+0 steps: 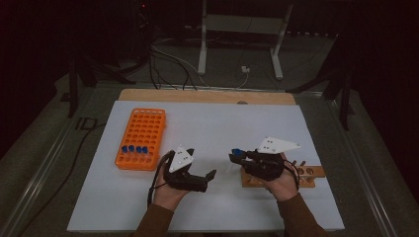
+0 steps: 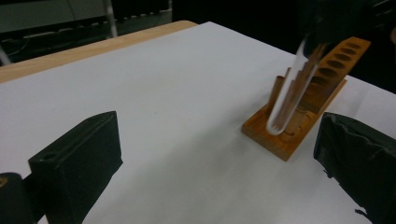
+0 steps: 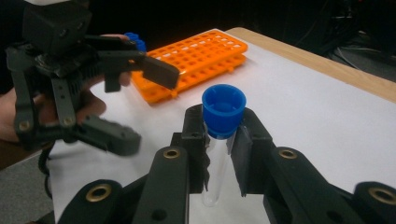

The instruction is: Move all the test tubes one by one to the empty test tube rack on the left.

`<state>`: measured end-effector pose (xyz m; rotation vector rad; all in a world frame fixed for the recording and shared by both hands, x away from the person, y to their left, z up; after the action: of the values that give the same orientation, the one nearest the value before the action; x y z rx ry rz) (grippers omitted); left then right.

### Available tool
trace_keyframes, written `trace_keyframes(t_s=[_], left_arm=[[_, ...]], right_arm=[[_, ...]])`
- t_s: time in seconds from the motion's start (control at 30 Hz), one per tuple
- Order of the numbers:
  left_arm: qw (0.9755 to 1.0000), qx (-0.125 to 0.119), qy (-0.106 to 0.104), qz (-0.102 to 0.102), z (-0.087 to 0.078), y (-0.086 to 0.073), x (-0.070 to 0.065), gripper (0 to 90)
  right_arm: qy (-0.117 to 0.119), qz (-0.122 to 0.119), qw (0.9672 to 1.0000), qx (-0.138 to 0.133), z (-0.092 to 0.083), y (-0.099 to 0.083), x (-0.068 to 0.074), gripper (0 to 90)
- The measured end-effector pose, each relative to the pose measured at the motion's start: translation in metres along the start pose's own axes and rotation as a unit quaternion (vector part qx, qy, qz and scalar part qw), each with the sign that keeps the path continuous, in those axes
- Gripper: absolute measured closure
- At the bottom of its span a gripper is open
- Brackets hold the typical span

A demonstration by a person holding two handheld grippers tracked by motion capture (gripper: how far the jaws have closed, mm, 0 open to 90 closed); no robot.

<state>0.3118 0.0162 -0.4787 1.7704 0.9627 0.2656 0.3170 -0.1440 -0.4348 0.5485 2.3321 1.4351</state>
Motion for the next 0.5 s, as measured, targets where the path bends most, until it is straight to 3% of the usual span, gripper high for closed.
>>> trace_keyframes(t_s=[0.17,0.3,0.5], left_arm=[[0.9999,0.005,0.002,0.015,0.009,0.001,-0.011,2.2],[0.9995,0.007,0.011,0.027,0.015,0.001,-0.017,8.5],[0.9991,-0.002,-0.005,0.042,0.019,0.002,-0.027,34.9]], right_arm=[[0.011,-0.003,0.9999,0.004,0.01,0.001,0.008,76.8],[0.017,-0.002,0.9999,0.003,0.015,0.003,0.012,76.8],[0.022,-0.001,0.9997,0.002,0.019,0.005,0.016,76.7]])
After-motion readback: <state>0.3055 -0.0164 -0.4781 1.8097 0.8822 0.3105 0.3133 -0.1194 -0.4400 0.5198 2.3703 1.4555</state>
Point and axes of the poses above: each handheld gripper's, and its own axes: z roughly forward along the jaws, y roughly out of its top, x roughly to its left, the point moved 7 cm from there along z, roughly forward along the jaws, and after that the axes turned 12 degrees about -z, right-handed, at the moved point
